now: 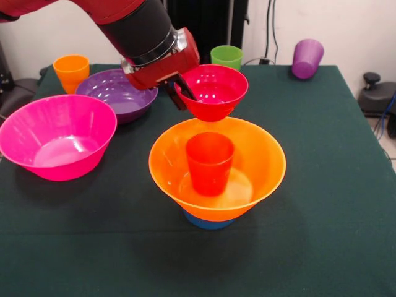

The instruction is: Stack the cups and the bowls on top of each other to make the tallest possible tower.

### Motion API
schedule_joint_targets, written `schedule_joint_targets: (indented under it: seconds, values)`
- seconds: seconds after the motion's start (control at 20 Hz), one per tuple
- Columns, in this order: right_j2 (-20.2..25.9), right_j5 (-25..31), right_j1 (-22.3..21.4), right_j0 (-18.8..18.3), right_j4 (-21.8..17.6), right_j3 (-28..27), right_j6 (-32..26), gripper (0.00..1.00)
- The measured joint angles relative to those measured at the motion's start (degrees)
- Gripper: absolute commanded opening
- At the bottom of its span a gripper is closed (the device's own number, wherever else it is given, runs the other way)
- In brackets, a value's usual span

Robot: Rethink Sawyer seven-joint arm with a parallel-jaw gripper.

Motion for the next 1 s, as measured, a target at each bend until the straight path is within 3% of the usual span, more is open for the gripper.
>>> schedule_joint_targets:
  seconds: [0.3,0.7,1.0]
  values:
    - [-0.1,1.9,0.6,0.3,0.0,-1.9,0.0,0.00]
    - [-0.2,7.8,3.2,2.6,1.4,-10.1,0.0,0.00]
    - [-0.2,8.5,4.9,3.5,2.3,-13.9,0.0,0.00]
